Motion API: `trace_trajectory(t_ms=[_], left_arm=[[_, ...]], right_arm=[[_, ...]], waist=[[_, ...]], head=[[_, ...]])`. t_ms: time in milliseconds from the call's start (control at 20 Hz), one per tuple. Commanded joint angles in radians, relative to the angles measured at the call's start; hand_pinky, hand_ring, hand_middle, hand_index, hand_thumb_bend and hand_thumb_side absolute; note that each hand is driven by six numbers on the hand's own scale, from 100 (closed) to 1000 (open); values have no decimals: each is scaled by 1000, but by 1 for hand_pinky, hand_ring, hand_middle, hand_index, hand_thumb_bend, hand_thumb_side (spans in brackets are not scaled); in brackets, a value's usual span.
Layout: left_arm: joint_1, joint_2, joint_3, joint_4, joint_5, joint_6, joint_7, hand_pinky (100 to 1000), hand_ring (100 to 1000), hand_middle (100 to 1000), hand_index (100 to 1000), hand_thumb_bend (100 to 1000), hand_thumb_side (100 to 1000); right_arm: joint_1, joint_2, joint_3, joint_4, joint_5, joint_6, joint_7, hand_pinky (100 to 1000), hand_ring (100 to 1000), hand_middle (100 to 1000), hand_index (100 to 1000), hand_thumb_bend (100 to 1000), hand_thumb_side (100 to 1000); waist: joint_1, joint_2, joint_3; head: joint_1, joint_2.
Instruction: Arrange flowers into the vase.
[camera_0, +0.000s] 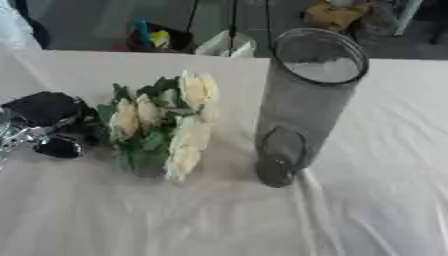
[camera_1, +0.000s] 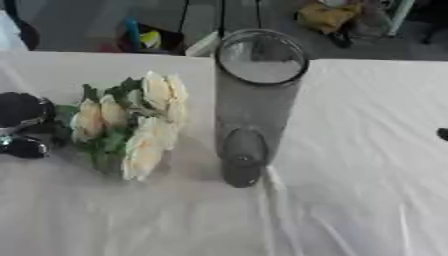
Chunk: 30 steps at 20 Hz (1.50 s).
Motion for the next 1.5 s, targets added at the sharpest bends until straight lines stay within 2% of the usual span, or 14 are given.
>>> trace_trajectory(t_ms=[50, 400, 650, 1000, 1250, 1500], left_arm=[[-2, 1, -19, 13, 6, 0, 2, 116, 251, 367, 571, 100, 496], [-2, -6, -23, 22, 50, -3, -7, 100, 100, 208, 419, 100, 394], [-4, -8, -23, 22, 85, 2, -12, 100, 100, 106, 305, 100, 247], [-1, -3, -24, 12, 133, 12, 8, 100, 100, 100, 171, 100, 246], [3, 4, -24, -13, 177, 17, 35, 100, 100, 100, 154, 100, 247], [4, 26, -26, -94, 218, 23, 94, 100, 100, 100, 142, 100, 246]], right_arm=[[-3, -8, -6, -20, 4, 0, -2, 802, 956, 300, 488, 100, 984], [-2, -5, -8, -20, 7, 2, -1, 803, 958, 300, 488, 100, 993], [0, -3, -9, -20, 11, 2, -1, 804, 961, 300, 489, 100, 984], [1, -4, -9, -20, 11, 7, -1, 805, 962, 300, 488, 100, 985], [4, -6, -9, -20, 8, 7, -1, 804, 960, 301, 488, 100, 984], [6, -10, -8, -20, 3, 13, 0, 804, 959, 301, 488, 100, 985]], waist=[[-15, 0, -3], [-14, 1, -6], [-13, 0, -9], [-10, -4, -9], [-10, -8, -9], [-7, -17, -6]], head=[[4, -11], [4, -12], [6, -10], [5, -7], [4, -4], [2, 3]])
